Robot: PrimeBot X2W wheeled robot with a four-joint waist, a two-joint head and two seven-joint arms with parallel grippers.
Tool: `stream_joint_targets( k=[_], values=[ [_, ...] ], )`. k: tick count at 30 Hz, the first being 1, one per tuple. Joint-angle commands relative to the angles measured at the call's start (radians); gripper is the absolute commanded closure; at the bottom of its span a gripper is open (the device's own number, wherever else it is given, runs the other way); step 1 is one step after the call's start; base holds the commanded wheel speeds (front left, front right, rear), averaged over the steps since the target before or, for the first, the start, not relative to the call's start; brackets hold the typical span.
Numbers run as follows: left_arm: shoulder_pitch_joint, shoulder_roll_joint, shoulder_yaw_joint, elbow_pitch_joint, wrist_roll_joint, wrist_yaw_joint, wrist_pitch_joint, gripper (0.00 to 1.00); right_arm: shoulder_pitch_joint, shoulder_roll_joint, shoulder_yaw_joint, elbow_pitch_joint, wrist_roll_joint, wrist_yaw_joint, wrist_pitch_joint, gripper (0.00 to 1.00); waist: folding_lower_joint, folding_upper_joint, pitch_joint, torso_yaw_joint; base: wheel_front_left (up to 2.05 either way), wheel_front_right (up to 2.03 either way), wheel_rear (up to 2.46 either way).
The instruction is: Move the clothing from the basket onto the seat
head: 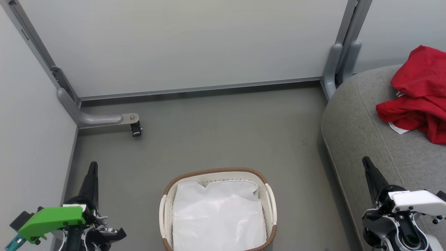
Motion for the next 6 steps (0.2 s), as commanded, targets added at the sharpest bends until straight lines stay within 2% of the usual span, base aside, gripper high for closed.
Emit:
stream_joint_targets(
  k=[1,6],
  values=[
    [-0.010,0.001,0.002,-0.002,-0.003,-0.005,0.003,1.00,-0.009,-0.002,-0.003,-0.001,-0.005,-0.001,0.004,1.00,0.0000,0.0000,0.000,0.000,0.00,0.00,0.00],
    [-0.010,0.001,0.002,-0.002,-0.003,-0.005,0.003,1.00,-0.009,-0.002,-0.003,-0.001,-0.005,-0.001,0.005,1.00,0.0000,0.0000,0.000,0.000,0.00,0.00,0.00]
  ],
)
